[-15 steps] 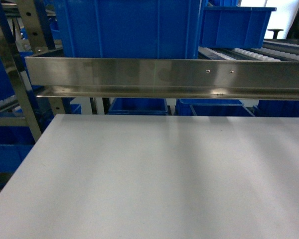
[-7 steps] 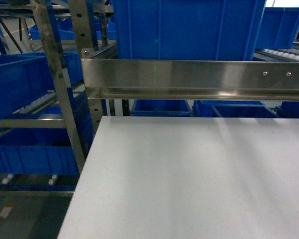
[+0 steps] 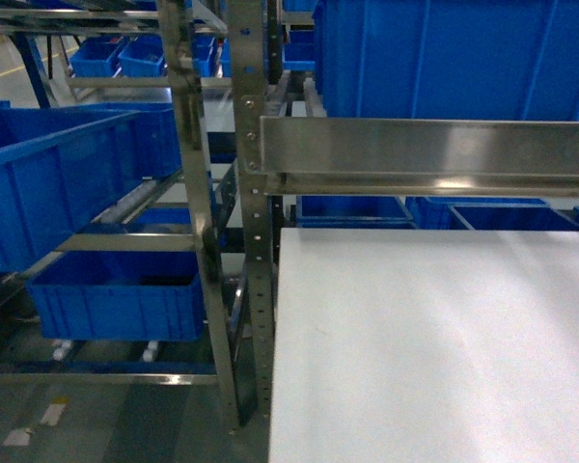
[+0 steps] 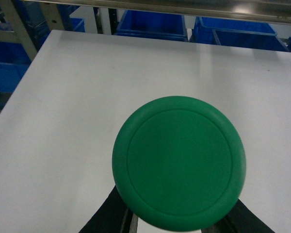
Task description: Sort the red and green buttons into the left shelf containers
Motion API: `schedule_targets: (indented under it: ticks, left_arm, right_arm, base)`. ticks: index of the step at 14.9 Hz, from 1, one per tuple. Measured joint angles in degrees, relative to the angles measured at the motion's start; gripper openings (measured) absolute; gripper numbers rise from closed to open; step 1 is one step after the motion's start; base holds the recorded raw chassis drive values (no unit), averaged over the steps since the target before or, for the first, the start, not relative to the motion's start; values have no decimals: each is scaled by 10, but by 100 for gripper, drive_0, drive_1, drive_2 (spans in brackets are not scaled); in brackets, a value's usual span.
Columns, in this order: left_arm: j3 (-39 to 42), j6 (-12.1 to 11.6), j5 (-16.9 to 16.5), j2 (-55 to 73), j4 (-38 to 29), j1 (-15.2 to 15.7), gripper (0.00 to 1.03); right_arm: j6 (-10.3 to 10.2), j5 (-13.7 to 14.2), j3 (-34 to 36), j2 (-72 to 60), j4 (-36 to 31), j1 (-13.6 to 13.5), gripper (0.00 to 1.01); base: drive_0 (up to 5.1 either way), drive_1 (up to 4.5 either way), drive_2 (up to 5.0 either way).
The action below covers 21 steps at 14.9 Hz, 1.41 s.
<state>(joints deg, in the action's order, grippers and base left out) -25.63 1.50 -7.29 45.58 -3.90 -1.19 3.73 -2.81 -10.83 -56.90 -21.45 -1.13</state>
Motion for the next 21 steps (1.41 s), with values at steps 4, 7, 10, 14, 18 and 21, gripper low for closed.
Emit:
schedule_targets:
  ticks: [4, 7, 10, 14, 18, 21]
  left_arm:
    - [0, 0, 0, -1, -1, 0, 30]
    - [0, 0, 0, 0, 1, 0, 30]
    - [0, 0, 0, 0, 0, 0, 30]
    - [0, 0, 0, 0, 0, 0, 30]
    - [0, 0, 0, 0, 0, 0, 30]
    - [0, 0, 0, 0, 0, 0, 30]
  right_arm:
    - [0, 0, 0, 0, 0, 0, 25]
    - [0, 0, 0, 0, 0, 0, 25]
    - [0, 0, 0, 0, 0, 0, 25]
    - [0, 0, 0, 0, 0, 0, 25]
    - [0, 0, 0, 0, 0, 0, 25]
    - [0, 0, 0, 0, 0, 0, 25]
  base:
    - [-489, 247, 247]
    - [-491, 246, 246]
    - [-498, 239, 239]
    - [-499, 237, 237]
    - [-499, 237, 237]
    - [-499, 237, 237]
